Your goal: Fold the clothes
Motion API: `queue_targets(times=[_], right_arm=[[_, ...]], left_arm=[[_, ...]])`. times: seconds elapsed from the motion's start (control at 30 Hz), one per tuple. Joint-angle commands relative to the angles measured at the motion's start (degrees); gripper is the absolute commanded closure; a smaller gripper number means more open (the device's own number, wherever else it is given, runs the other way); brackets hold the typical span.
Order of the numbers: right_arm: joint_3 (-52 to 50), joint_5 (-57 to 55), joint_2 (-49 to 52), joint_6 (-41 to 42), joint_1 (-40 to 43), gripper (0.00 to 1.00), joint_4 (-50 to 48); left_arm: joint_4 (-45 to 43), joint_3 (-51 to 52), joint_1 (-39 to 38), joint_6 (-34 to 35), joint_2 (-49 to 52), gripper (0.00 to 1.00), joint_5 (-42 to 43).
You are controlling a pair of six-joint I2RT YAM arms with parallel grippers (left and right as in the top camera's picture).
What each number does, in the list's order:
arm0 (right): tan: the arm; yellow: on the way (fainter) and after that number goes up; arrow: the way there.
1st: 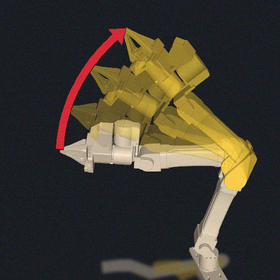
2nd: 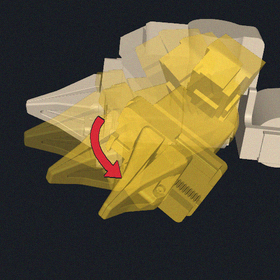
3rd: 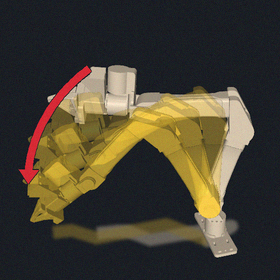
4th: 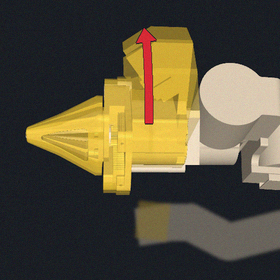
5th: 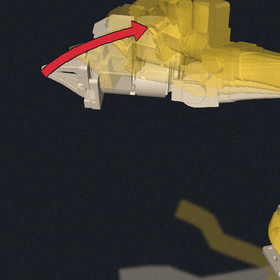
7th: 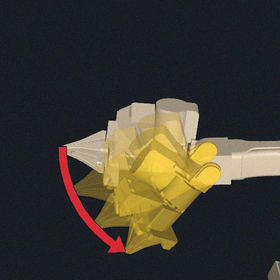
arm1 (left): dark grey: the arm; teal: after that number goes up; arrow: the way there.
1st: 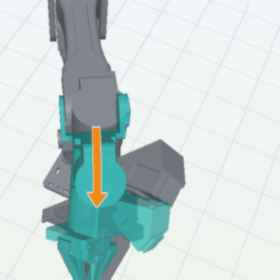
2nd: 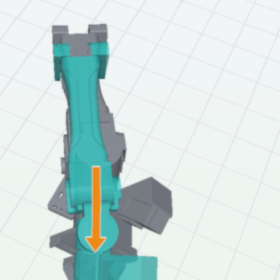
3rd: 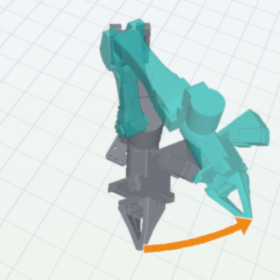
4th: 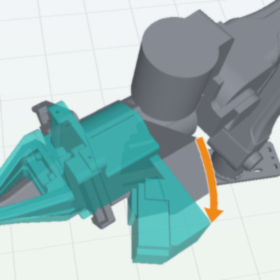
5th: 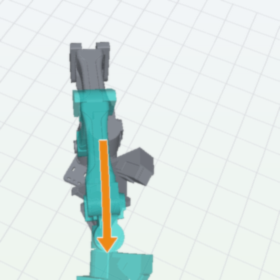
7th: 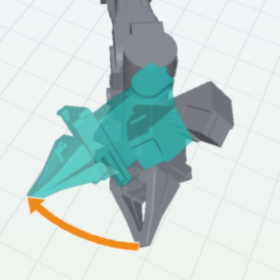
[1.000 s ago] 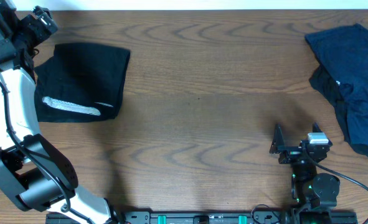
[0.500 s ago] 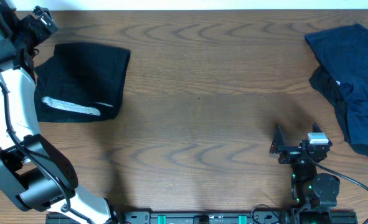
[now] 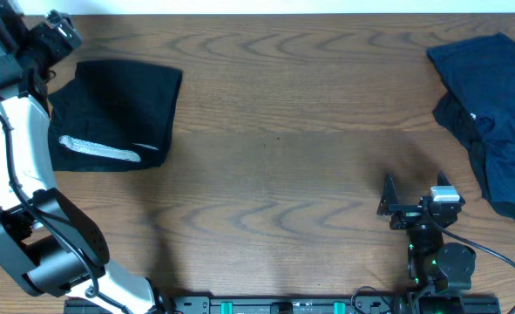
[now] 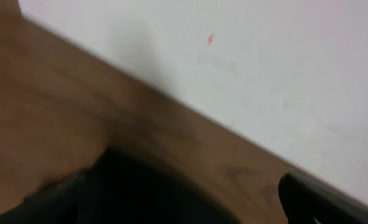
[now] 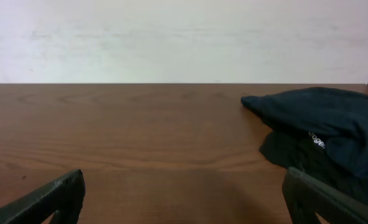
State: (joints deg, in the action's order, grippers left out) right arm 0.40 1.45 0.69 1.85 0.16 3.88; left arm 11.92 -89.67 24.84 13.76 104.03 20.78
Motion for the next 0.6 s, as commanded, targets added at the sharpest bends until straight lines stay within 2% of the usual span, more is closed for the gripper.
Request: queue_targets(times=[0.0,0.17,0.27,0.57], right_arm=[[-0.1,0.0,-0.4,-1.1,0.5,0.01,0.2],[-0.1,0.0,-0.4,-1.1,0.5,0.02,0.2],[-0.1,0.0,-0.4,-1.1,0.5,0.01,0.2],[-0.1,0.0,-0.4,-1.1,0.5,0.01,0.2]], left_arm=[[5.9,0.1,-0.1,0.5,-4.2,0.02,0.2],[21.2,0.1,-0.2,0.5,-15.3,0.02,0.2],[27.2,0.1,-0.2,0.5,-23.1,0.02,0.2],[29.4,1.4,-3.3,-0.2,-42.4,0.02,0.0]])
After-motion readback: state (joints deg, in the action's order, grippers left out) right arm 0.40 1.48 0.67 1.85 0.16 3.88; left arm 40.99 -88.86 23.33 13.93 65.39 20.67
